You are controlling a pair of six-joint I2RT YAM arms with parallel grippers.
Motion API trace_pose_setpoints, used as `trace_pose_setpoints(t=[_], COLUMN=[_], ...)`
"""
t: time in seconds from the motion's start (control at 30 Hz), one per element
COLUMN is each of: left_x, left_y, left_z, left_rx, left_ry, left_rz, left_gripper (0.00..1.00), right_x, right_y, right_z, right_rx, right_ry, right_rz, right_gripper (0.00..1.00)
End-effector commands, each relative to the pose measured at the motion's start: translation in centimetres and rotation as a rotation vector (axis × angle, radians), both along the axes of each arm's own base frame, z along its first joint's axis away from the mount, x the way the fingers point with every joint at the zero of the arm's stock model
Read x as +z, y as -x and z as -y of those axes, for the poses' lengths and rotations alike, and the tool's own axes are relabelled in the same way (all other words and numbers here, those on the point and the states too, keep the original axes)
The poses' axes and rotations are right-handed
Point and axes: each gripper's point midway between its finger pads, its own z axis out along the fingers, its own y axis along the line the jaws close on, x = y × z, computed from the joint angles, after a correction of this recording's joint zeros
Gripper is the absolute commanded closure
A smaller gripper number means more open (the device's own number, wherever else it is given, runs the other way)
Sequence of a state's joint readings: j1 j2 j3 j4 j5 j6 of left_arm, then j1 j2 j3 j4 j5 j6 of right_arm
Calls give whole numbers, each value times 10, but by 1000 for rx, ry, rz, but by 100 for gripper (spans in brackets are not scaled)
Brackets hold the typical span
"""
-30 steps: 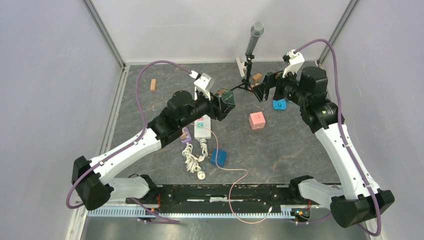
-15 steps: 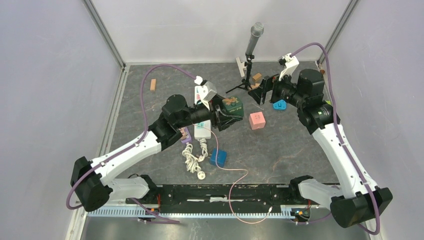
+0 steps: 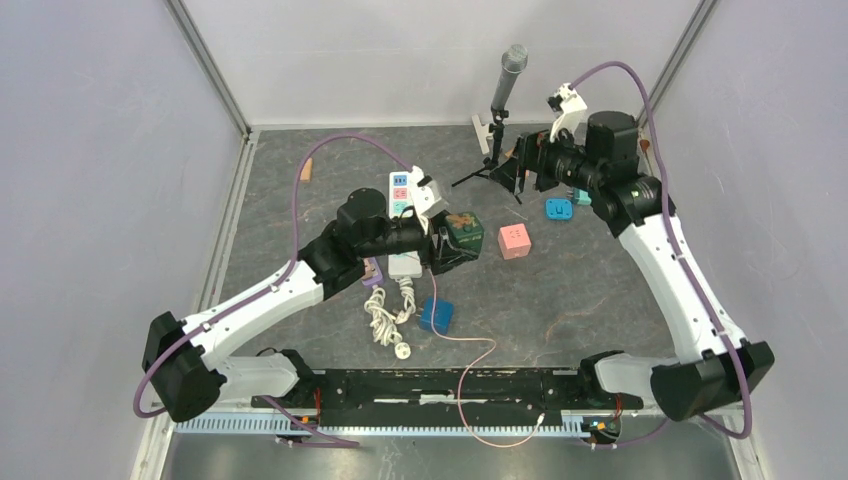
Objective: Insert the plug
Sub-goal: Pick up the plug from the center of the board.
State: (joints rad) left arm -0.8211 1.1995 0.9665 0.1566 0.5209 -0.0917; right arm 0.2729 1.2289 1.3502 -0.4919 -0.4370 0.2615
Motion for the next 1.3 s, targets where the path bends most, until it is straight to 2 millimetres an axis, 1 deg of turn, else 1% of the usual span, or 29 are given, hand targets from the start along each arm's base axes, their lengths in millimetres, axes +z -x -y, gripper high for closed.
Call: trace_pose_setpoints(t=[0.0,0.1,0.2,0.3,0.4,0.53,0.6,0.77,0.87,0.93,1.1,1.27], left_x=[-8,-17,-23,-21,-22,-23,-25,-25,-34,-35,-35,-35], left_y=[-5,-4,-2,-1,-1,-5,-9,-22,-27,-28,-32,-34], left_z=[-11,-13,-14,-13,-13,-11,-12,-16,-21,-23,-25,-25], left_rx=[-25,-44,-67,-87,-90,-72,-51,33,63,73,99,109], left_ry=[-150,-176,-175,-163,-167,-171,-186,-201,-244,-257,-266,-269], left_rz=[180,239,291,337,347,327,309,286,265,265,260,256], left_gripper=[98,98,98,98,98,98,98,98,98,98,98,98], right_x=[7,6,-1,-7,-15,-25,-29,-32,-29,-28,-40,-53], right_y=[10,16,26,37,46,51,53,65,73,77,87,95], right_z=[-9,-19,-29,-36,-38,-38,-41,-64,-81,-90,-106,-117], right_rx=[61,118,179,243,285,271,270,323,366,390,433,473], right_ry=[-14,-46,-54,-47,-38,-19,-5,-2,-16,-25,-6,18], right_rz=[-88,-137,-179,-188,-192,-219,-233,-277,-281,-284,-325,-361], right_gripper=[2,2,2,2,2,2,2,2,2,2,2,2])
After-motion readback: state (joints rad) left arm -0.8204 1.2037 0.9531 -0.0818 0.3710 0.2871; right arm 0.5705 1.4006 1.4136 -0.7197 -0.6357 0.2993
